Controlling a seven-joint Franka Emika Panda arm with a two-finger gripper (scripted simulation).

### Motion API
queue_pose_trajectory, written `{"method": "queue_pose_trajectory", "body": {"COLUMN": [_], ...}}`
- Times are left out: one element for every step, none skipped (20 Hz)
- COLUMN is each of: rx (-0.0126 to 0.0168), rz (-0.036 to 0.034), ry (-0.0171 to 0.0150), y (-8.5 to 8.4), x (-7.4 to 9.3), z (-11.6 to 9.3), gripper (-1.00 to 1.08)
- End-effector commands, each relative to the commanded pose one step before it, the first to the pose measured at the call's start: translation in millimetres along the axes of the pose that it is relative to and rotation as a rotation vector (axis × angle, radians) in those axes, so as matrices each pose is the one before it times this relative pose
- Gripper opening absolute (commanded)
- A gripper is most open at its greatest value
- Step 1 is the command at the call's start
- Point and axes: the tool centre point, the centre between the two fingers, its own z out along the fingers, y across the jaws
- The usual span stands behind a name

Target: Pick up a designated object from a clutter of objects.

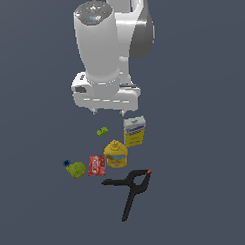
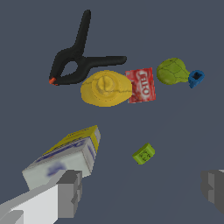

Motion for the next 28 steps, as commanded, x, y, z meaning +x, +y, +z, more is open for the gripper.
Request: {"method": "queue_pose_trajectory", "body": {"rx": [0.00991,0.00428,0.00432,0.00431,0.00424,0.00401,0.00368,0.00334,0.00299,0.00265,0.0023,0.00195,0.0016,0.00126,0.00091,0.00057,0.00023,-0.00005,-0.00029,-0.00048,-0.00062,-0.00073,-0.0008,-0.00084,-0.00086,-0.00084,-0.00081,-0.00075], "rz": [0.0559,0.0261,0.02793,0.02978,0.03166,0.03257,0.03282,0.03304,0.03325,0.03345,0.03364,0.03381,0.03397,0.03412,0.03425,0.03414,0.03272,0.03103,0.0293,0.02758,0.02582,0.02406,0.0223,0.02052,0.01873,0.01696,0.01516,0.01338], "ry": [0.00146,0.00084,0.00087,0.0009,0.00094,0.00098,0.00101,0.00105,0.00112,0.0012,0.00131,0.00143,0.00157,0.00173,0.00191,0.0021,0.0022,0.00228,0.00233,0.00237,0.00237,0.00236,0.00231,0.00224,0.00214,0.00202,0.00188,0.00171], "y": [3.4,1.74,1.98,2.25,2.55,2.8,3.0,3.21,3.42,3.63,3.85,4.07,4.29,4.51,4.73,4.92,4.91,4.83,4.71,4.57,4.39,4.19,3.97,3.73,3.46,3.18,2.89,2.58], "x": [-1.1,-0.62,-0.77,-0.93,-1.1,-1.24,-1.35,-1.44,-1.52,-1.58,-1.64,-1.68,-1.71,-1.72,-1.72,-1.7,-1.6,-1.48,-1.35,-1.23,-1.11,-0.99,-0.87,-0.76,-0.67,-0.57,-0.49,-0.41], "z": [16.91,7.61,8.02,8.4,8.76,8.84,8.72,8.6,8.48,8.35,8.21,8.07,7.93,7.78,7.63,7.43,6.95,6.44,5.95,5.48,5.02,4.59,4.17,3.78,3.39,3.03,2.67,2.33], "gripper": [1.0,1.0,1.0,1.0,1.0,1.0,1.0,1.0,1.0,1.0,1.0,1.0,1.0,1.0,1.0,1.0,1.0,1.0,1.0,1.0,1.0,1.0,1.0,1.0,1.0,1.0,1.0,1.0]}}
